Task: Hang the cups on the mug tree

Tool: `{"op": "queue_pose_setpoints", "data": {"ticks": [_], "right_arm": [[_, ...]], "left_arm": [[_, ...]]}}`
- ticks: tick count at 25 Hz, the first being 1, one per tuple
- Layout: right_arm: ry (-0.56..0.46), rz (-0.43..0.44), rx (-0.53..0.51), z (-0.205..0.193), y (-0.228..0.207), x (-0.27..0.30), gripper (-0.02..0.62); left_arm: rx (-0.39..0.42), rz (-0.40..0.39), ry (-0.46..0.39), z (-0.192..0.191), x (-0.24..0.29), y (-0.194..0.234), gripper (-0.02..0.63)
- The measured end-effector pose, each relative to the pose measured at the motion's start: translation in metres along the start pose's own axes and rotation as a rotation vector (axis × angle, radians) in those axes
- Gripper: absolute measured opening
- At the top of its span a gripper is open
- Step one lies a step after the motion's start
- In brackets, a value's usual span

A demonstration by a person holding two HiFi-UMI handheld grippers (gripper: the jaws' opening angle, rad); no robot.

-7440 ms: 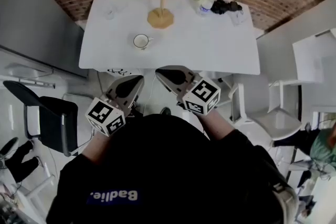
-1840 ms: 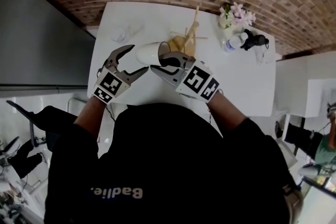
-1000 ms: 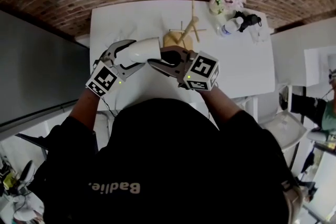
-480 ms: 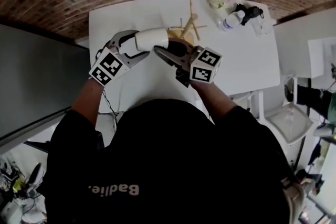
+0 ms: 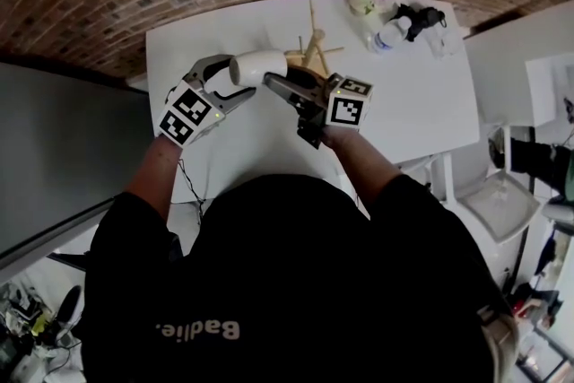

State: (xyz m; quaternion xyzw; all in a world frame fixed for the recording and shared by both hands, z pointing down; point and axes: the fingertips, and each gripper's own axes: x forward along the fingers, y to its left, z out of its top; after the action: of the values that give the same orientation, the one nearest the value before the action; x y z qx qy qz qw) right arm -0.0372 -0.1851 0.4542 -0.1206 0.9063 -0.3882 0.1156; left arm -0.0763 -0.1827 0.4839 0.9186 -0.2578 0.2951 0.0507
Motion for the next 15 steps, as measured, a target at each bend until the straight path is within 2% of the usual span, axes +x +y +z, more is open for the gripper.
{"op": "queue_pose_setpoints", "data": {"ticks": [15], "right_arm": [[-0.077, -0.088, 0.172, 0.004, -0.036, -0.026, 0.172]], "left_arm": [[0.026, -0.029, 0.039, 0.004, 0.029, 0.000, 0.299]]}}
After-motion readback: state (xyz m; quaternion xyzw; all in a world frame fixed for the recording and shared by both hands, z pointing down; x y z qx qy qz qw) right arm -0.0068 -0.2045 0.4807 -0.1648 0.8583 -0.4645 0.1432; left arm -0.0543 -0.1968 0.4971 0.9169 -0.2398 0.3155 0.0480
